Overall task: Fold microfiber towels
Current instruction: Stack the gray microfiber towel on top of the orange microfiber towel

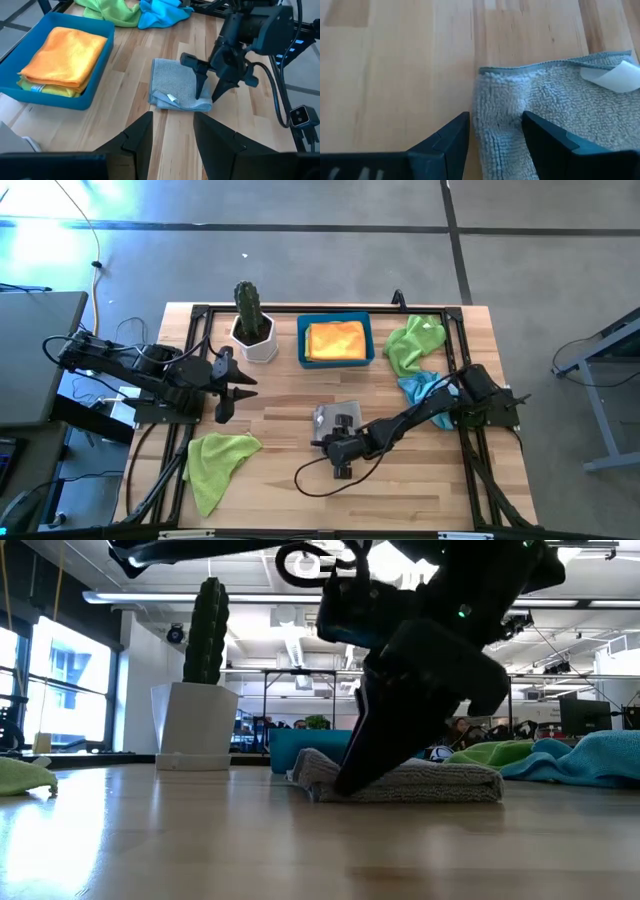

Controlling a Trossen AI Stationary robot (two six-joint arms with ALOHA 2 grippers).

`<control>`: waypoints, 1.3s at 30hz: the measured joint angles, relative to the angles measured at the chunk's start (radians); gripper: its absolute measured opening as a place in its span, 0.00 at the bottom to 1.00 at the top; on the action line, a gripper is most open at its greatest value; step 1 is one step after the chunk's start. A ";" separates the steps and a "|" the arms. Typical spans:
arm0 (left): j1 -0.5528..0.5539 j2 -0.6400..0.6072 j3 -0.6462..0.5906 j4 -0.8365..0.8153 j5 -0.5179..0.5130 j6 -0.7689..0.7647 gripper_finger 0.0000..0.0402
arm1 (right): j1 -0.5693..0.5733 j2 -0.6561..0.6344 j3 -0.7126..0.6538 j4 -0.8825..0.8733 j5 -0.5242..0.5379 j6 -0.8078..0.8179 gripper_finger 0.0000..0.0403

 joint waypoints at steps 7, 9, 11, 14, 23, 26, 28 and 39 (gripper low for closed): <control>0.000 0.000 0.000 0.000 -0.032 0.000 0.33 | 0.001 0.029 0.000 -0.019 0.017 0.092 0.40; 0.000 0.000 0.000 -0.001 -0.045 0.000 0.33 | 0.002 0.032 0.000 -0.021 0.027 0.112 0.35; 0.000 0.000 0.000 -0.004 -0.057 0.000 0.33 | 0.003 0.033 0.000 -0.028 0.037 0.132 0.28; 0.000 0.000 0.000 -0.019 -0.072 0.000 0.33 | 0.003 0.034 0.000 -0.035 0.052 0.167 0.13; 0.000 0.000 0.000 -0.023 -0.076 0.000 0.33 | -0.010 0.005 -0.006 -0.049 0.020 0.411 0.01; 0.000 0.000 0.000 -0.023 -0.076 0.002 0.33 | -0.029 -0.042 -0.011 -0.067 -0.040 0.460 0.01; 0.000 0.000 0.000 -0.023 -0.076 0.022 0.33 | -0.044 -0.090 -0.011 -0.062 -0.065 0.474 0.01; 0.000 0.000 0.000 -0.035 -0.086 0.083 0.33 | -0.169 -0.361 -0.008 -0.172 -0.101 0.499 0.00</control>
